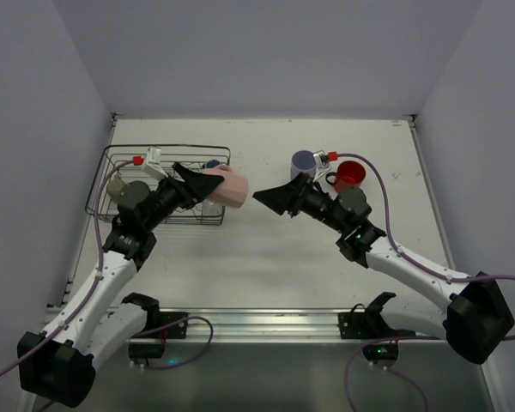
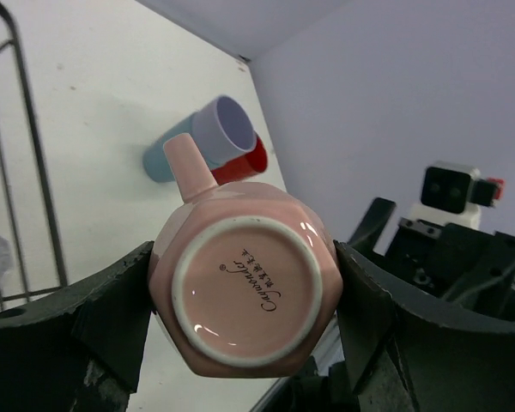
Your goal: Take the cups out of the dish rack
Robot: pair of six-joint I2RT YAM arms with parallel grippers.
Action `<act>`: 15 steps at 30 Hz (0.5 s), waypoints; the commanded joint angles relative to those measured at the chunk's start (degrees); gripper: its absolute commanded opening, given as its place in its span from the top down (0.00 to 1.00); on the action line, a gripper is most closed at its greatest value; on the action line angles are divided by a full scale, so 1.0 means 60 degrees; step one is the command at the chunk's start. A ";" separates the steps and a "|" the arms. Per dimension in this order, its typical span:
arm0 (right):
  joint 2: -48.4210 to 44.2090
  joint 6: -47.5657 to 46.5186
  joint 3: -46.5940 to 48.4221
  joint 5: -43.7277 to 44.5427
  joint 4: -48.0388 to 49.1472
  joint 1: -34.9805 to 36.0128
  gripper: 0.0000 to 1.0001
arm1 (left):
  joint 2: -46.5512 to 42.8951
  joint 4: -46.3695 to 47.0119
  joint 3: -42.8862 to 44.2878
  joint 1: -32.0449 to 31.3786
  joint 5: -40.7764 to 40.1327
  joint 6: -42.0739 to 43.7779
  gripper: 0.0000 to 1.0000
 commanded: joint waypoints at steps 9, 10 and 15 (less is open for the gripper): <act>0.0047 0.0678 -0.0415 0.1124 0.1204 0.0223 0.25 | 0.0294 0.3790 -0.0175 -0.2224 -0.0524 -0.0913 0.93; 0.0062 0.0692 -0.0415 0.1051 0.1292 0.0238 0.27 | 0.0367 0.3907 -0.0189 -0.2328 -0.0612 -0.0941 0.92; 0.0296 0.1146 -0.0591 0.0406 0.2536 0.0238 0.41 | 0.0675 0.4362 -0.0248 -0.3016 -0.1154 -0.0869 0.81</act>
